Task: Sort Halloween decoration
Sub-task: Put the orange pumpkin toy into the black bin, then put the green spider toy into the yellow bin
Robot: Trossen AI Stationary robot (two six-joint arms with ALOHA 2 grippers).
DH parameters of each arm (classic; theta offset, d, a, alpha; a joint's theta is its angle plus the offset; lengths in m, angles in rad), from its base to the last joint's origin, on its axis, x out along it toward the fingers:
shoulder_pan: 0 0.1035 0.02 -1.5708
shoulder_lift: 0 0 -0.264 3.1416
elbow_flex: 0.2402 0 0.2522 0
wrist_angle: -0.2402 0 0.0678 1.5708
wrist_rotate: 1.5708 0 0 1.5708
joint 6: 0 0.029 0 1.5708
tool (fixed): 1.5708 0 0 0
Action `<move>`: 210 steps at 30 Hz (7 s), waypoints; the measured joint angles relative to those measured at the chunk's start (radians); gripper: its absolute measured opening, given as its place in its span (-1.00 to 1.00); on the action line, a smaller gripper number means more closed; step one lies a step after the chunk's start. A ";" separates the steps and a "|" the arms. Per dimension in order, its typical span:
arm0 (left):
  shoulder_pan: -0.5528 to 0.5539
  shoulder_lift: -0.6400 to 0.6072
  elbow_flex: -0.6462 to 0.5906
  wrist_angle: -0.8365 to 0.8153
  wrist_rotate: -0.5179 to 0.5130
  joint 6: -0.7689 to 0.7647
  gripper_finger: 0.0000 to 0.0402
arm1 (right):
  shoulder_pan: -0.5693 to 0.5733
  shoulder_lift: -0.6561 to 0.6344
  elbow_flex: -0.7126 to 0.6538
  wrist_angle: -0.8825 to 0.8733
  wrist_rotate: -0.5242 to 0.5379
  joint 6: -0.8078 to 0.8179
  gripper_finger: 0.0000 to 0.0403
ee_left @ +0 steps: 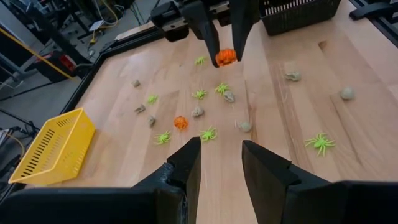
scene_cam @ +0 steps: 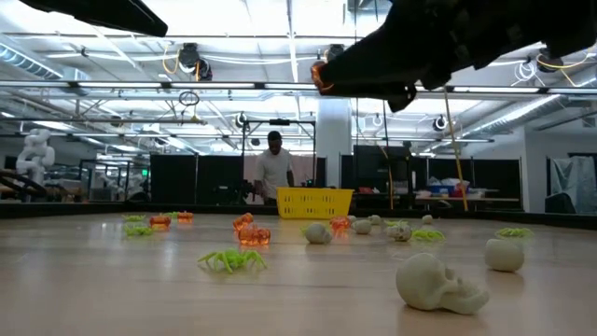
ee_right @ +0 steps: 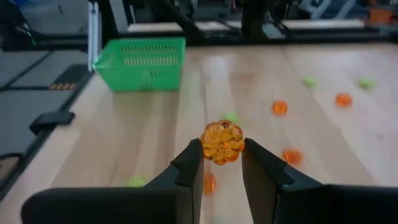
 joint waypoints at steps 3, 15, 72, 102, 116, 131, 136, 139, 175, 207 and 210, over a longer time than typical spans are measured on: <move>0.000 0.000 0.000 -0.001 0.000 0.001 -0.42 | -0.008 0.019 0.000 0.039 0.000 -0.011 -0.65; 0.000 0.000 0.000 0.000 0.013 0.000 -0.42 | -0.021 0.146 -0.001 0.482 -0.005 -0.195 -0.65; 0.000 0.000 0.000 0.001 0.016 0.000 -0.43 | -0.032 0.250 0.000 0.718 -0.006 -0.370 -0.65; 0.000 0.000 0.000 0.001 0.016 -0.001 -0.43 | 0.105 -0.287 0.000 -0.255 -0.004 0.054 -0.65; 0.000 0.000 0.000 0.000 0.016 0.000 -0.43 | 0.251 -0.617 0.000 -0.852 -0.011 0.433 -0.65; 0.000 0.000 0.000 0.001 0.016 0.000 -0.43 | 0.419 -0.535 0.000 -1.172 -0.224 1.021 -0.65; 0.000 0.000 0.000 0.001 0.016 0.000 -0.43 | 0.455 -0.439 0.000 -1.170 -0.326 1.162 -0.65; 0.000 0.000 0.000 0.001 0.016 0.000 -0.43 | 0.476 -0.386 0.000 -1.169 -0.390 1.229 -0.65; 0.197 0.170 0.000 0.313 0.173 0.007 -0.43 | 0.547 -0.255 0.260 -1.227 0.278 0.984 -0.35; 0.288 0.215 0.000 0.355 0.205 -0.004 -0.43 | 0.045 0.117 0.257 -0.877 0.069 0.164 -0.35; 0.288 0.216 0.000 0.356 0.206 -0.006 -0.43 | 0.028 0.079 0.290 -1.059 0.015 0.221 -0.35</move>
